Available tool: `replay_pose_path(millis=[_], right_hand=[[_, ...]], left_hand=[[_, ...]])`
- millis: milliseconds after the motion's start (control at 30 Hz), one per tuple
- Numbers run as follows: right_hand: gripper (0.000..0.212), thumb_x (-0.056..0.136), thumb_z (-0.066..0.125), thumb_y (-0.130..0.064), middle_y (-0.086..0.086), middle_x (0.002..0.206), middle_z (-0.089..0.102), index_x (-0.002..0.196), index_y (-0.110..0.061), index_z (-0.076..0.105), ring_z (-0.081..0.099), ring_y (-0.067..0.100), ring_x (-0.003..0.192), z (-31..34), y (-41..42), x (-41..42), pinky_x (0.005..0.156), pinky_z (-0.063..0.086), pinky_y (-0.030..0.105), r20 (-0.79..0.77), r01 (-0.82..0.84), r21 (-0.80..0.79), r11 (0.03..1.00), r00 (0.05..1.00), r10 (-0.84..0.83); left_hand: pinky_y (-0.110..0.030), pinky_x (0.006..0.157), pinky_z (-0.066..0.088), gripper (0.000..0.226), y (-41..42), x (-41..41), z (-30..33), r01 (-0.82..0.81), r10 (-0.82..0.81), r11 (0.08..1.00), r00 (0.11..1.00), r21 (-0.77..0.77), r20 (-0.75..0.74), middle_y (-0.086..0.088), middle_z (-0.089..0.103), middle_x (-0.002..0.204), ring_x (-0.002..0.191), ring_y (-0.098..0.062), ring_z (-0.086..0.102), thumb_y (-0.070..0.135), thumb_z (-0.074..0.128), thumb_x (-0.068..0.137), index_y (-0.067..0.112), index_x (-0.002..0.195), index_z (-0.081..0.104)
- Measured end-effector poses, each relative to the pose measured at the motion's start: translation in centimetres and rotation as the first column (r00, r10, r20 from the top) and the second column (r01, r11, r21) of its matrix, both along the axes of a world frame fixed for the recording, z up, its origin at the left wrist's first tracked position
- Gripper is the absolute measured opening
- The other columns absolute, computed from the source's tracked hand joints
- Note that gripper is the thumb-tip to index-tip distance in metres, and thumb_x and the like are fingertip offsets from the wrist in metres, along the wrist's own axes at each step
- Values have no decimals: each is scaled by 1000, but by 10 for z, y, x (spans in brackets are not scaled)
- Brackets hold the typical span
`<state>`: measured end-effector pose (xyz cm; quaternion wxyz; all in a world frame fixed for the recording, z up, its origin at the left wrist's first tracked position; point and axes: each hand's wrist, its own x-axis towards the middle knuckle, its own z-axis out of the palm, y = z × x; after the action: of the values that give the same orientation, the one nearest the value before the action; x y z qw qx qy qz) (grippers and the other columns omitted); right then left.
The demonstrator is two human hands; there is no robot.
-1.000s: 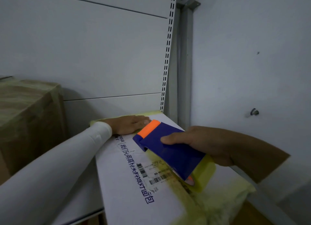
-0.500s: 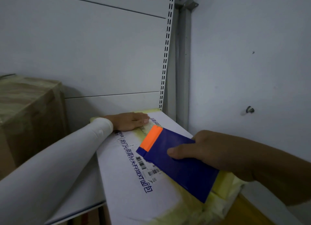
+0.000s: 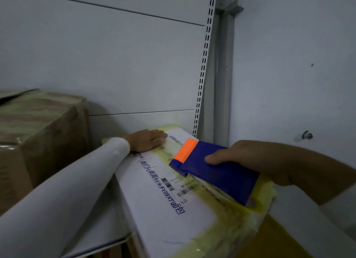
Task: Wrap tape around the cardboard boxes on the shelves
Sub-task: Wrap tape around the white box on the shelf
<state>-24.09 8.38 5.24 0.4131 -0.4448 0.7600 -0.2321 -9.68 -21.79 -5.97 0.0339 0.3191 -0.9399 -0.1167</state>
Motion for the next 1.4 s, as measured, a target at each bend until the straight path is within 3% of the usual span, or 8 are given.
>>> replay_pose_path(millis=[167,333,467,567,800,933,1133,1400], right_hand=[[37,78,72,-44,4,82,77,96,-11,73,71,16,62,3,-11,-1,56,52,24,8,-43,52,998,999,43],[33,78,72,-43,4,79,77,89,-12,75,71,15,60,-1,-7,-4,59,53,24,39,-40,55,998,999,38],[33,78,72,-44,2,75,77,88,-13,74,70,12,58,-1,-8,-2,61,53,25,22,-42,25,999,999,42],[37,78,73,-45,2,76,77,91,-11,74,70,13,59,-2,-6,2,63,54,25,2,-35,1,999,999,35],[39,64,80,-50,2,69,76,74,-13,77,71,14,58,-5,29,-2,67,53,28,-18,3,-44,999,1000,-4],[46,47,82,-54,4,71,76,72,-15,80,73,18,65,-11,56,-5,65,57,26,-8,35,-38,999,999,-35],[41,73,69,-56,-1,69,75,74,-16,75,70,13,60,-12,73,-1,64,50,26,-22,22,-118,993,999,-25],[41,67,70,-58,-4,69,74,74,-18,73,69,8,58,-13,83,0,62,51,22,3,-12,-103,995,1000,13]], left_hand=[[-37,118,5,49,-5,-1,-3,-47,47,999,998,-13,33,3,20,158,145,-11,16,44,28,102,27,148,29],[-16,109,22,36,11,-4,1,131,-151,985,969,-108,-194,0,36,151,137,-10,36,21,49,99,20,135,53],[-29,115,26,47,17,-2,-4,177,-163,977,979,118,-123,22,42,144,132,2,39,55,43,96,36,138,47],[-24,115,15,52,18,-3,-2,83,-73,978,996,193,-56,22,32,150,136,0,30,57,32,97,38,145,34],[-30,119,10,59,27,-2,0,56,-45,984,997,169,-69,20,28,152,141,-6,24,66,27,93,39,145,32],[-27,117,10,86,32,-3,4,35,-21,984,996,173,-82,21,29,151,139,-4,27,89,23,73,41,144,35],[-31,119,14,103,25,-6,0,54,-30,985,989,165,-145,25,35,147,136,0,31,100,26,57,41,139,43],[-28,117,14,111,29,-2,1,30,-2,982,989,185,-146,25,36,145,135,-1,32,102,24,50,40,140,42]])
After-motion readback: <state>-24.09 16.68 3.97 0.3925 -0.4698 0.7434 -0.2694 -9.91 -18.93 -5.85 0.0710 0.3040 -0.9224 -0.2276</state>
